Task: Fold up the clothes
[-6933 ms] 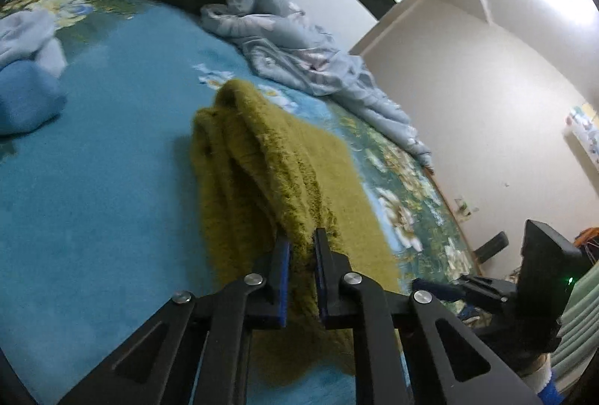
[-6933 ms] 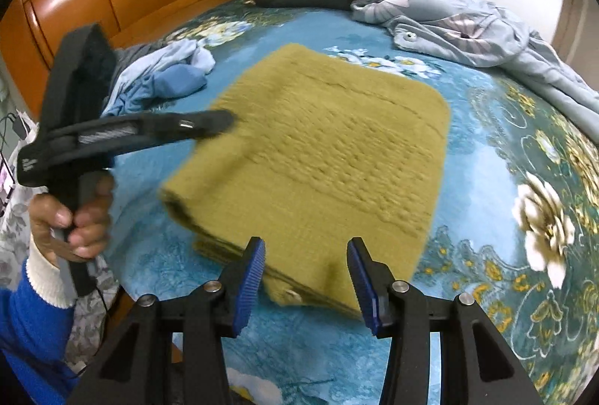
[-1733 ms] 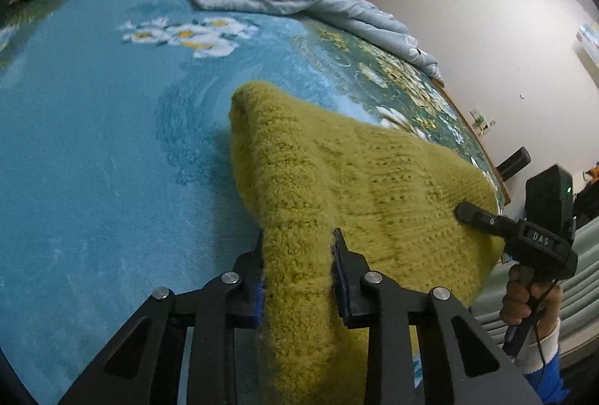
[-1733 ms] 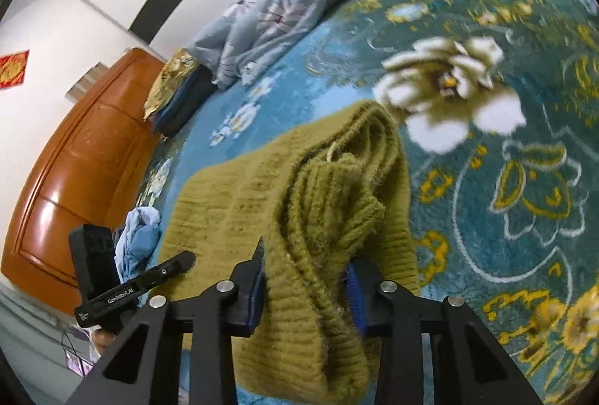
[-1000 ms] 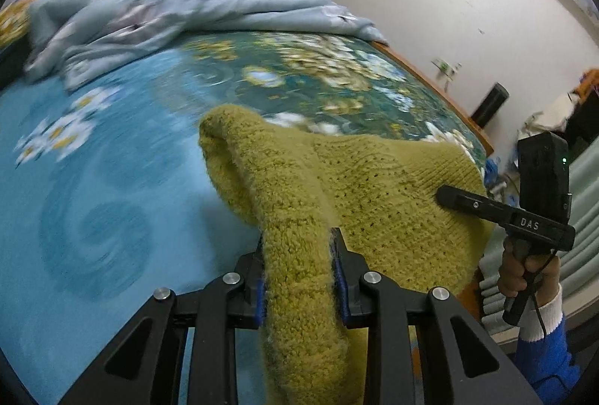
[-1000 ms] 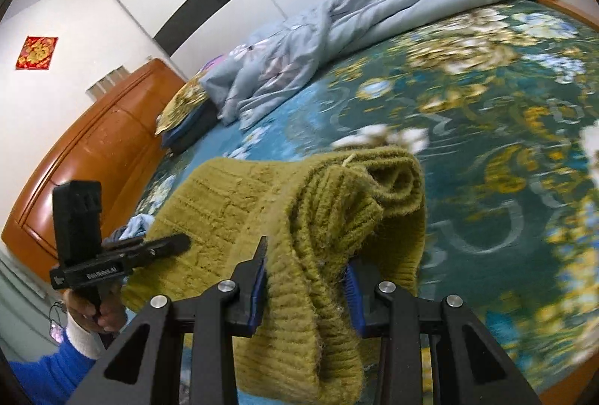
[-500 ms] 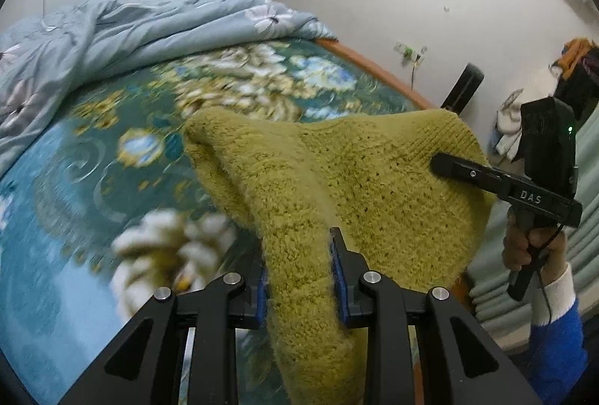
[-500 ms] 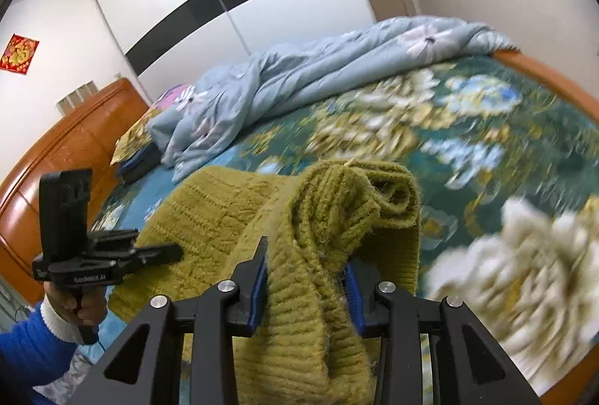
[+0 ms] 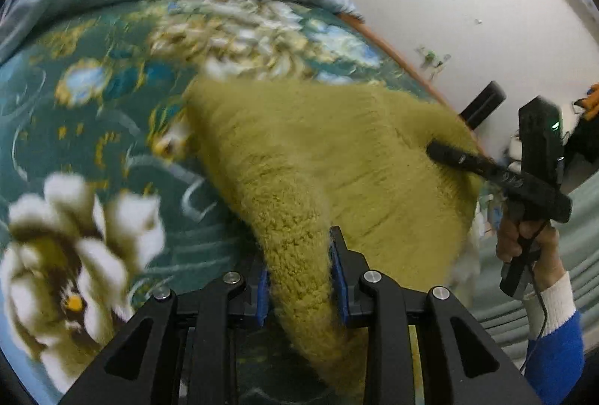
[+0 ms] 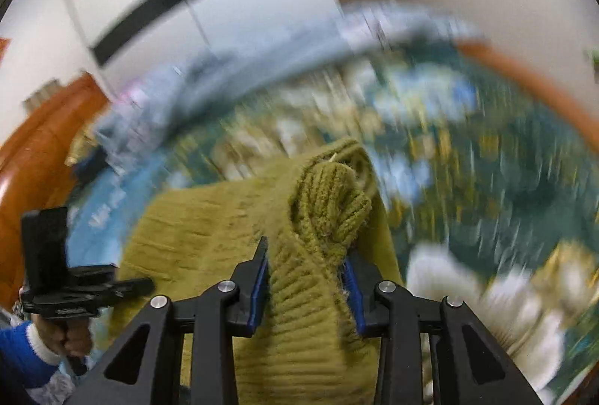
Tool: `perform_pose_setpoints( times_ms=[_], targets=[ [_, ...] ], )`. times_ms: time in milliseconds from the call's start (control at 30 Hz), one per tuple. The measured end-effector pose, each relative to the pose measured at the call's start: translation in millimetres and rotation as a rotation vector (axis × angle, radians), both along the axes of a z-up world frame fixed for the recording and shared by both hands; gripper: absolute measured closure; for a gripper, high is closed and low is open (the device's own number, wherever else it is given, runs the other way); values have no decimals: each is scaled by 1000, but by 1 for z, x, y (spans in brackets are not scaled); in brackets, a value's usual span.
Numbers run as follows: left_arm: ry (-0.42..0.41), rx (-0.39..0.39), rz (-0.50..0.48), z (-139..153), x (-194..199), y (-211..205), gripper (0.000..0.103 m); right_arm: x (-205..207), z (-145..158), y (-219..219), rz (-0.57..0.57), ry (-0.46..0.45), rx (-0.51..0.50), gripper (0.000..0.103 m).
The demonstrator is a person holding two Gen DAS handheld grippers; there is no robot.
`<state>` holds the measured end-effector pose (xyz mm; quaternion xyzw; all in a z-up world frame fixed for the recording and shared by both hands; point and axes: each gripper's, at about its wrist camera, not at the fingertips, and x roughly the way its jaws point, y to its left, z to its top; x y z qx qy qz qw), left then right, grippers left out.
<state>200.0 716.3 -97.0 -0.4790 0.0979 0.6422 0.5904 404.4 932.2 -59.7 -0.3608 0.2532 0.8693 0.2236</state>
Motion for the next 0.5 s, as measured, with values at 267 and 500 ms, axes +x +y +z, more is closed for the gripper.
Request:
perform_pose_setpoints(
  times_ms=[267,500],
  targets=[
    [89,-11,-4,8,8,-5,69,14,-15,5,-97,63,-20,59],
    [223,38,52,43,16,-37,69,38,15,-15,-219,34,117,54]
  ],
)
